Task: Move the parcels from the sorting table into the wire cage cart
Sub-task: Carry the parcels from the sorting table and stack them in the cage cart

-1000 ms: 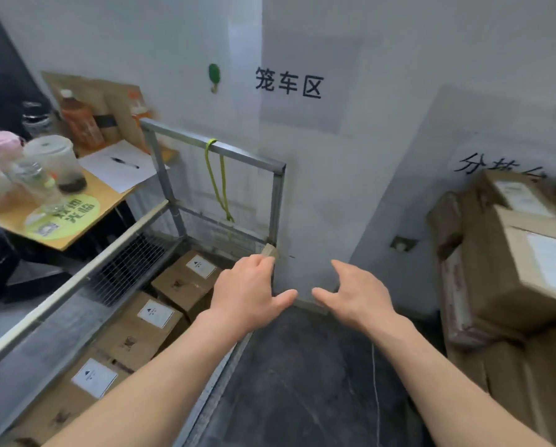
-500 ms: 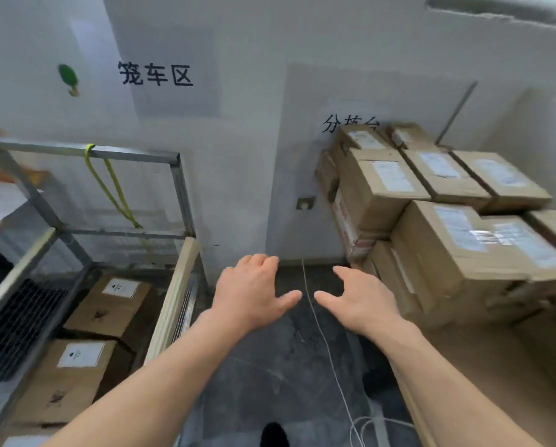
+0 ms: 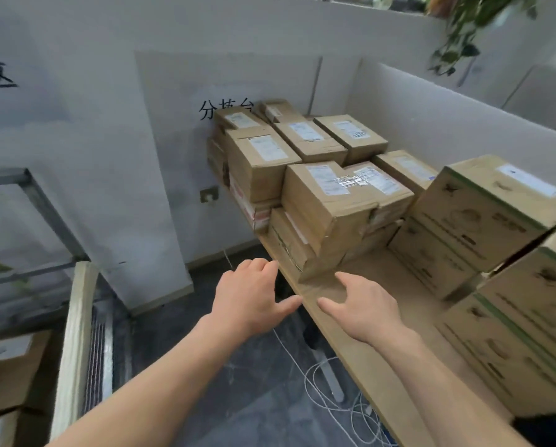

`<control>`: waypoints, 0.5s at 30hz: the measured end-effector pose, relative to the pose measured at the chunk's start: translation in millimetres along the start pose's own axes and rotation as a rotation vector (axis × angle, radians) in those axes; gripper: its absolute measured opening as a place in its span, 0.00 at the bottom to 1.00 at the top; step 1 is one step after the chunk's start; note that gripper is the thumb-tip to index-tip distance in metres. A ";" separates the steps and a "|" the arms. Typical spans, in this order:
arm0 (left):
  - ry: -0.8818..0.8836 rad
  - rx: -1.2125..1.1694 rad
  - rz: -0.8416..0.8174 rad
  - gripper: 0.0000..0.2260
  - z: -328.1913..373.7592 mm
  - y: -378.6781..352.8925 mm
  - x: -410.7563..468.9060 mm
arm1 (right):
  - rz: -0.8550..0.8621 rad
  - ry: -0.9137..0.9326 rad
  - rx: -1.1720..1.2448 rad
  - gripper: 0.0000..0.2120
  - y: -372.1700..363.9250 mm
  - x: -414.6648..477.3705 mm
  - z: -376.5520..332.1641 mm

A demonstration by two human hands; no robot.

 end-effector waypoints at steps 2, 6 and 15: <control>-0.041 0.003 0.000 0.33 24.9 -1.9 5.1 | 0.021 -0.031 0.003 0.36 11.2 -6.9 22.4; -0.113 0.011 -0.011 0.34 78.6 -6.4 16.1 | 0.051 -0.084 0.004 0.36 33.8 -19.3 68.1; -0.217 0.036 -0.033 0.34 212.5 -19.3 34.1 | 0.093 -0.164 -0.026 0.34 73.0 -45.5 181.2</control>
Point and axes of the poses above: each hand's wrist, its own x-axis towards the middle knuckle, its own y-axis out of the back of the hand, z = x × y, the point moved 10 cm from there along x, towards the middle knuckle, and after that the axes turned 9 degrees about x, right-handed, at the moved point
